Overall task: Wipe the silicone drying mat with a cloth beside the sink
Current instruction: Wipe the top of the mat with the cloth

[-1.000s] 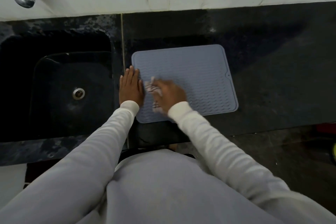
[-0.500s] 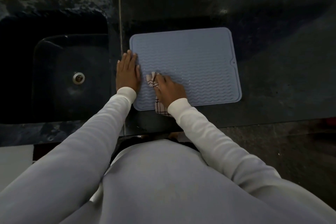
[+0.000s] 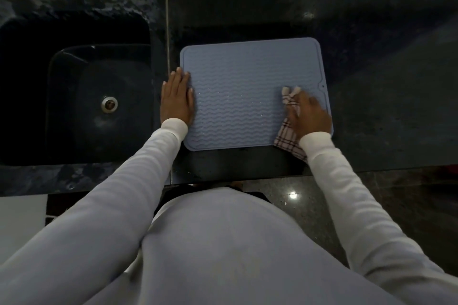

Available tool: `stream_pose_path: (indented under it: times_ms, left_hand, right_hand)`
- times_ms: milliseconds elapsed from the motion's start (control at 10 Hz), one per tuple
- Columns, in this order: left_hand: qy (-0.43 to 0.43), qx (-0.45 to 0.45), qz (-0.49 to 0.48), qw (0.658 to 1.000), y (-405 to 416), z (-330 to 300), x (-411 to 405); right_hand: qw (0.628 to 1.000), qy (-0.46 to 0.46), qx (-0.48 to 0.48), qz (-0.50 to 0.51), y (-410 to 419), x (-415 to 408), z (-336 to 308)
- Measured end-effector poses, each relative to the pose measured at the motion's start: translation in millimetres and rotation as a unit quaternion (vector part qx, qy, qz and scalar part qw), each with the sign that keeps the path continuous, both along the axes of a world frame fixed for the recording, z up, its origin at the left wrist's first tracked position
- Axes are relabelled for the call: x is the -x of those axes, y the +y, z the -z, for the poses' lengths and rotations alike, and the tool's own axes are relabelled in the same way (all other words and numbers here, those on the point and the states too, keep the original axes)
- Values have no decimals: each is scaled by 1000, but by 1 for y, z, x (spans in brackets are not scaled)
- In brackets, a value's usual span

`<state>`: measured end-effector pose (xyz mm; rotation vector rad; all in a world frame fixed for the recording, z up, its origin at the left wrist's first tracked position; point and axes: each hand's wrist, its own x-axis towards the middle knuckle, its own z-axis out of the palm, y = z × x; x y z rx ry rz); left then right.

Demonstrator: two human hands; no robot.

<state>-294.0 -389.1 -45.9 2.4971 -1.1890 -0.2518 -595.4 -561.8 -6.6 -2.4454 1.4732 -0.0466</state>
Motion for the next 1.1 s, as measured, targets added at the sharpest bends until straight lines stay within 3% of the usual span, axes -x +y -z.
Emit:
stream_pose_path:
  times_ms: [200, 500, 700, 800, 1000, 1100]
  left_hand:
    - [5, -7, 4, 1000, 0, -1, 1]
    - [16, 3, 7, 1000, 1, -8, 5]
    - [18, 2, 7, 1000, 1, -5, 2]
    - [17, 6, 2, 1000, 1, -3, 2]
    - [7, 12, 1, 1000, 0, -2, 2]
    - [4, 14, 4, 1000, 0, -2, 2]
  right_hand:
    - [993, -11, 6, 115, -37, 53, 1]
    - [989, -8, 4, 146, -26, 39, -7]
    - [988, -119, 28, 91, 13, -6, -31]
    - [990, -140, -15, 30, 48, -52, -35]
    - [987, -76, -57, -127, 130, -136, -13]
    - [989, -39, 9, -144, 140, -136, 8]
